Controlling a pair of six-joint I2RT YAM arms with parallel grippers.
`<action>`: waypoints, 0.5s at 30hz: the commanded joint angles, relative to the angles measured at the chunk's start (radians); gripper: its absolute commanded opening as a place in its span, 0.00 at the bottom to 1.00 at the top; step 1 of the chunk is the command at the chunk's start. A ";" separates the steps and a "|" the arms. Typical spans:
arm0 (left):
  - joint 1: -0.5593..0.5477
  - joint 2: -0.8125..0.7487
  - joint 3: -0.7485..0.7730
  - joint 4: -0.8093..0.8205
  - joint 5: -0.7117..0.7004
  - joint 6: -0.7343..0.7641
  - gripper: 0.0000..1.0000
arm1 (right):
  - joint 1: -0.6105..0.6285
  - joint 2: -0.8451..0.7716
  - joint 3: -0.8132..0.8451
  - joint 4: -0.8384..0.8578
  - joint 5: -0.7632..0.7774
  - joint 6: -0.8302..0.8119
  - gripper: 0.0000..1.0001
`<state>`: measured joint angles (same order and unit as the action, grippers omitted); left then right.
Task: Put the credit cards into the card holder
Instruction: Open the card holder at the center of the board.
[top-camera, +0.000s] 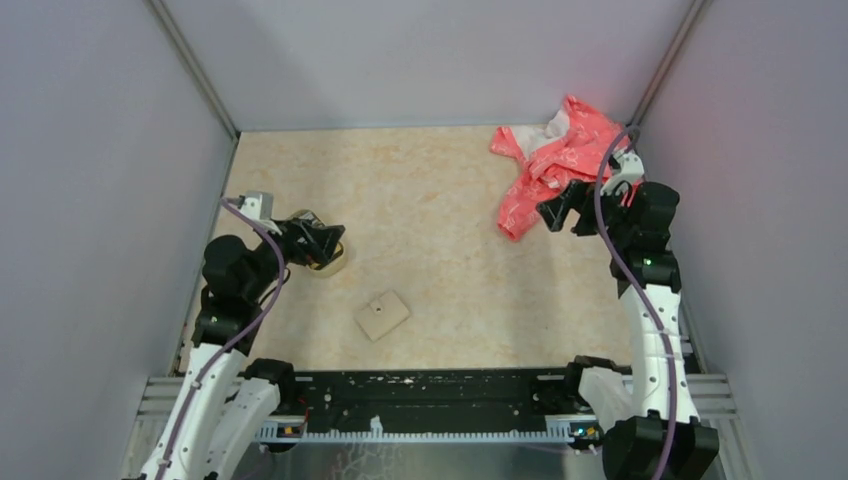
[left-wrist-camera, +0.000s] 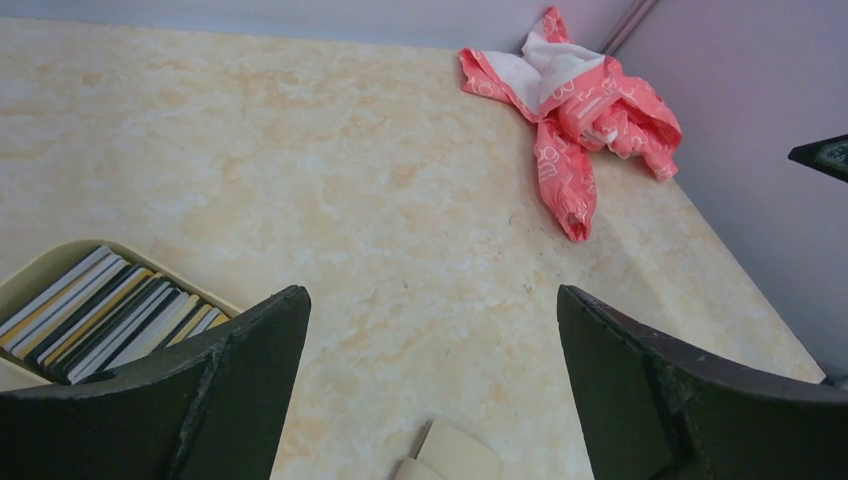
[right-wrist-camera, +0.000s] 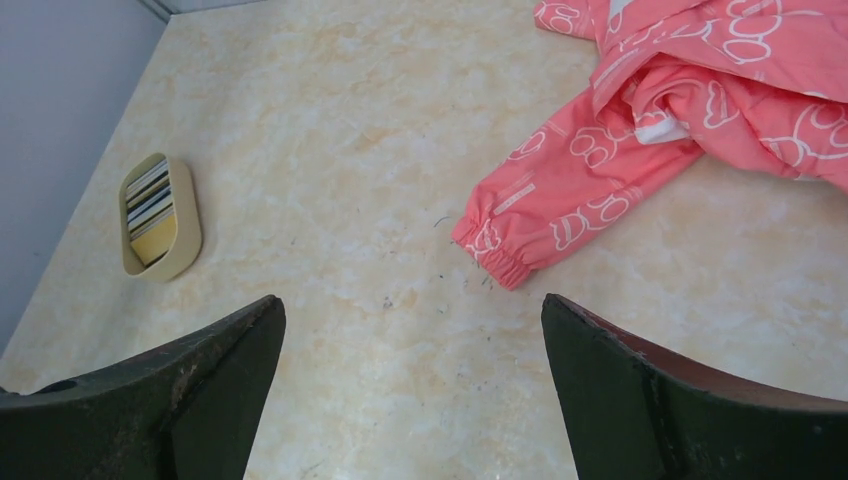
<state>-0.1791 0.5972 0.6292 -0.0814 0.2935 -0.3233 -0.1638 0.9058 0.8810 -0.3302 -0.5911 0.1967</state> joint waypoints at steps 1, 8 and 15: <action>0.029 -0.023 -0.036 0.016 0.088 -0.042 0.99 | 0.028 -0.037 -0.005 0.084 0.021 0.034 0.99; 0.047 -0.007 -0.071 0.046 0.210 -0.055 0.99 | 0.155 -0.021 -0.002 0.048 -0.239 -0.293 0.99; 0.051 0.088 -0.076 0.084 0.402 -0.048 0.99 | 0.222 0.024 -0.041 0.050 -0.300 -0.425 0.99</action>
<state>-0.1371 0.6426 0.5617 -0.0483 0.5488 -0.3672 0.0383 0.9051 0.8623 -0.3225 -0.8230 -0.1257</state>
